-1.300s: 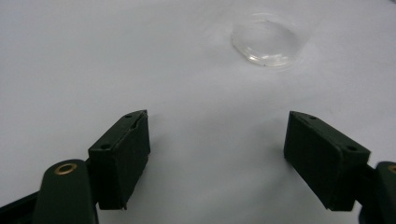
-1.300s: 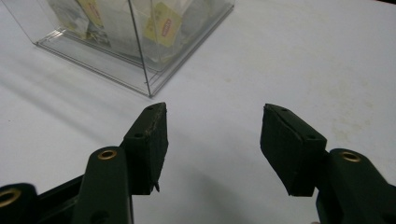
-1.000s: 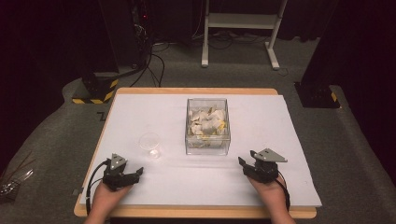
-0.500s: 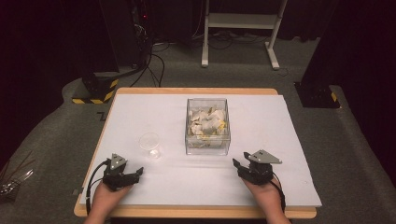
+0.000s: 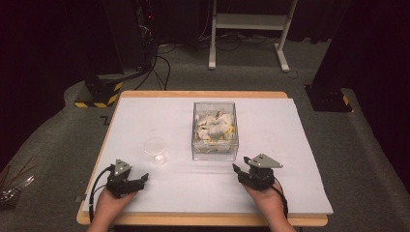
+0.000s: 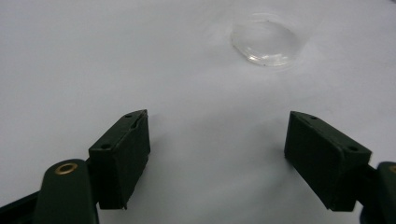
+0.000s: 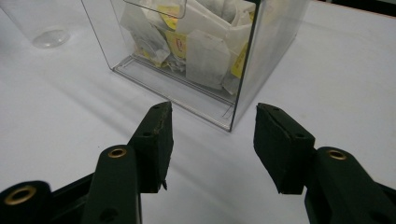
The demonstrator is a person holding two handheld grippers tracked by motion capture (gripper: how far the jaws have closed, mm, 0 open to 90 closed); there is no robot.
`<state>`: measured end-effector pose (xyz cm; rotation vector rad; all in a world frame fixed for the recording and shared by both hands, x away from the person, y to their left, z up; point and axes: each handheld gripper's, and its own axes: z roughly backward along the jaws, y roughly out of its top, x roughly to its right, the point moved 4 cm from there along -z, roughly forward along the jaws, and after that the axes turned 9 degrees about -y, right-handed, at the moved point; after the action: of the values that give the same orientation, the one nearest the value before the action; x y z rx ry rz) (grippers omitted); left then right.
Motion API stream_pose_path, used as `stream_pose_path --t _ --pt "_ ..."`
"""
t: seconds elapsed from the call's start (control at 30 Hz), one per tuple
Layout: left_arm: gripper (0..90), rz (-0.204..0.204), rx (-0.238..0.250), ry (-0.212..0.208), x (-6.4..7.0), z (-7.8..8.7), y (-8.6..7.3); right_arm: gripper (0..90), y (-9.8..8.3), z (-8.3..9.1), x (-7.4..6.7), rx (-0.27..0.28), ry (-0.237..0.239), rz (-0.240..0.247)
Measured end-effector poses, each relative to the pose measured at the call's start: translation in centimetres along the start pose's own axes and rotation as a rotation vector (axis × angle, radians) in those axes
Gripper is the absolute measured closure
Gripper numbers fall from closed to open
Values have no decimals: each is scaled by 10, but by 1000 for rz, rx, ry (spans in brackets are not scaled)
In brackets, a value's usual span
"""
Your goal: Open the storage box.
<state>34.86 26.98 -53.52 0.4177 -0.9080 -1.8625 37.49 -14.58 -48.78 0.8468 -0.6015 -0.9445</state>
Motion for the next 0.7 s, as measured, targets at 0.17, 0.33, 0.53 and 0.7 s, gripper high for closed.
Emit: stream_pose_path --t 0.17,0.33,0.53,0.7 --pt "226 2 1 0 0 0 0 484 2 -2 -4 0 6 15" --pt "225 0 1 -2 0 0 0 497 6 -2 -8 15 10 26" --pt "225 -1 -1 -1 0 0 0 497 10 -4 -13 18 17 30" --pt "225 -3 -4 -2 0 0 0 495 16 -6 -18 35 27 32"
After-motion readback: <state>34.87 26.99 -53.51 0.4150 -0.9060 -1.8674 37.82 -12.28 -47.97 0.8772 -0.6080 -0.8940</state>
